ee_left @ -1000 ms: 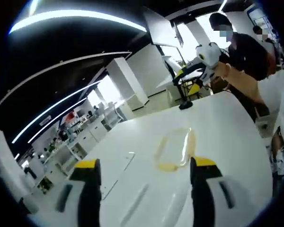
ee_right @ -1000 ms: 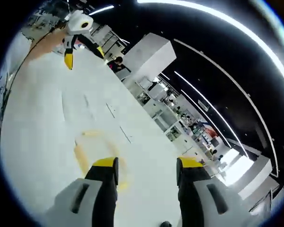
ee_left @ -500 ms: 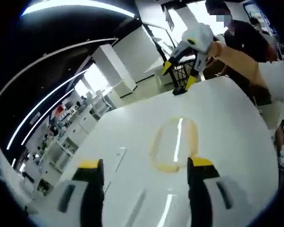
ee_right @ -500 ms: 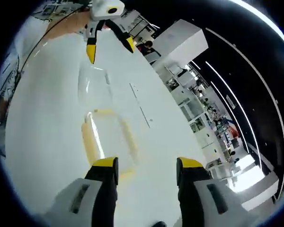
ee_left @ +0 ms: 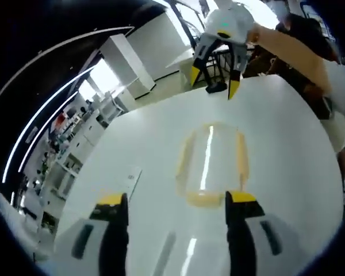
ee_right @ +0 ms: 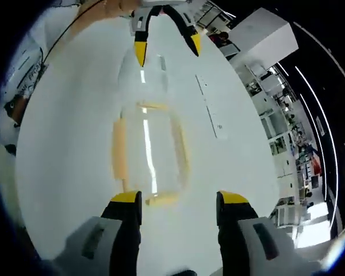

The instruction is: Snap each plastic latch of the storage box into its locked position after aligning the lid with the box until every specified latch is closed and the lid sits flush.

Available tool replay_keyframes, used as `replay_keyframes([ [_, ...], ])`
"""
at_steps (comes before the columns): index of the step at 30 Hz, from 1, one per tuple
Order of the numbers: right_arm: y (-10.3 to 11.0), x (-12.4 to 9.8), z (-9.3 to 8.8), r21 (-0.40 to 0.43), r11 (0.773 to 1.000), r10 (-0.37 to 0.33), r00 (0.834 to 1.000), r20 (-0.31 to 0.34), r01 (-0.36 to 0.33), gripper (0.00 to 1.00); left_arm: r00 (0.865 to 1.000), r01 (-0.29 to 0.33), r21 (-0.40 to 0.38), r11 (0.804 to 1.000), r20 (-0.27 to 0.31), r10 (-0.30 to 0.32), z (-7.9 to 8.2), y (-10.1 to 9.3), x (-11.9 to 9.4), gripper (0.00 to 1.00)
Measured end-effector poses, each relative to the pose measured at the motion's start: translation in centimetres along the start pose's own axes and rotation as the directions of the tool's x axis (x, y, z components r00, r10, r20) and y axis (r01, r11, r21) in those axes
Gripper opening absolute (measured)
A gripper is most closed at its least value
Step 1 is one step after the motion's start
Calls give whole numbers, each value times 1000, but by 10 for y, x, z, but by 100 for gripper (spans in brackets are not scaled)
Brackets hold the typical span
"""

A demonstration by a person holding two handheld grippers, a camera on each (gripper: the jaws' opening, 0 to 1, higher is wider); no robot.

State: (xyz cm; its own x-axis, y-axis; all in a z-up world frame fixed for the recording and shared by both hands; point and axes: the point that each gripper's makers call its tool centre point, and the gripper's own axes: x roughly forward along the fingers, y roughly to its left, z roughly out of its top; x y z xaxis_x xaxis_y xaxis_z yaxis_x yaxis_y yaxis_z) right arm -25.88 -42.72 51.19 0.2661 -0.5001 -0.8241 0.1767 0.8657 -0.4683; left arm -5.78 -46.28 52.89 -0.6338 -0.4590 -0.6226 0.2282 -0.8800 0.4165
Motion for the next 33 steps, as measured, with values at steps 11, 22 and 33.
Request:
replay_keyframes([
  [11, -10, 27, -21, 30, 993, 114, 992, -54, -112, 55, 990, 97, 3, 995, -100, -96, -19, -10, 38, 67],
  [22, 10, 63, -45, 36, 964, 267, 952, -146, -265, 52, 941, 228, -22, 973, -251, -226, -53, -35, 63, 63],
  [33, 20, 81, -60, 65, 943, 333, 924, -190, -326, 53, 917, 284, -22, 959, -286, -278, -64, -54, 73, 57],
])
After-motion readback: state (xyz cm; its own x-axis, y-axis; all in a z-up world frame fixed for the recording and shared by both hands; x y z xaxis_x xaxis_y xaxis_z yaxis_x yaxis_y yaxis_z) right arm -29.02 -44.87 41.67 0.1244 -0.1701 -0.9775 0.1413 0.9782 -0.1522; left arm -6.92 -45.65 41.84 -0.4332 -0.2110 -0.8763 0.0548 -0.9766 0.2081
